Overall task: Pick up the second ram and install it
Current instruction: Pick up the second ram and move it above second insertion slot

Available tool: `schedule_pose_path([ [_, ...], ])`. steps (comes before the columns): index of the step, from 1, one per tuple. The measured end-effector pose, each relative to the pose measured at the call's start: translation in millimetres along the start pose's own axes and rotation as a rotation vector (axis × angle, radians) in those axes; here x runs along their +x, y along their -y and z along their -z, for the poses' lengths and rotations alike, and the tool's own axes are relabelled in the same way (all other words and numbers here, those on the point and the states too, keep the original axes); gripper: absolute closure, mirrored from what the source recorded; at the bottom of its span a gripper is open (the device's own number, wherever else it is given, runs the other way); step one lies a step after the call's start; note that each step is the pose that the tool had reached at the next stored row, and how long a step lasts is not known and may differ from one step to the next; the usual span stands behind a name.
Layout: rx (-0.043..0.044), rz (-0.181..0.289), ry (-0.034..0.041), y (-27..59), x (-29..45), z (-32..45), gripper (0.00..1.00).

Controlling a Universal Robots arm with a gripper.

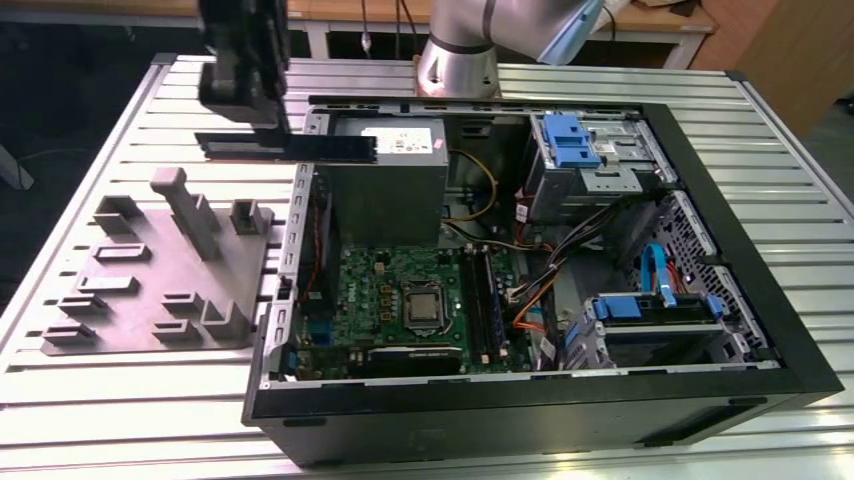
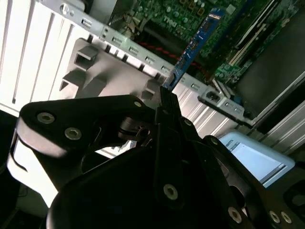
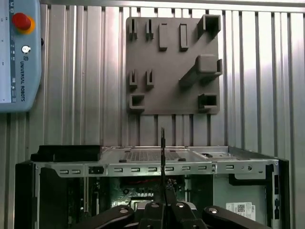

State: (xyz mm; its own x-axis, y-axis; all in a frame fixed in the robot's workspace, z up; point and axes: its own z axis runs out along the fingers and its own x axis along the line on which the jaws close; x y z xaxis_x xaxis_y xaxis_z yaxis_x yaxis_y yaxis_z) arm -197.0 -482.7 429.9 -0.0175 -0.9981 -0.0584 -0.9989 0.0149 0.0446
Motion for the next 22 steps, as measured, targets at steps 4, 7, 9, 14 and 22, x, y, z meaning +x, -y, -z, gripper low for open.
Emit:
schedule_pose_path([
  [4,-0.0031,0.0,-0.0001,18.3,-0.3,0.5,0.88],
  [7,-0.0052,0.0,-0.0001,31.6,-0.5,0.8,0.88],
  [9,-0.0061,0.0,-0.0002,39.0,-0.6,1.1,0.88],
  [14,-0.0073,0.0,-0.0002,55.1,-0.9,1.6,0.88],
  [22,-0.009,0.0,-0.0001,78.6,-1.3,2.4,0.88],
])
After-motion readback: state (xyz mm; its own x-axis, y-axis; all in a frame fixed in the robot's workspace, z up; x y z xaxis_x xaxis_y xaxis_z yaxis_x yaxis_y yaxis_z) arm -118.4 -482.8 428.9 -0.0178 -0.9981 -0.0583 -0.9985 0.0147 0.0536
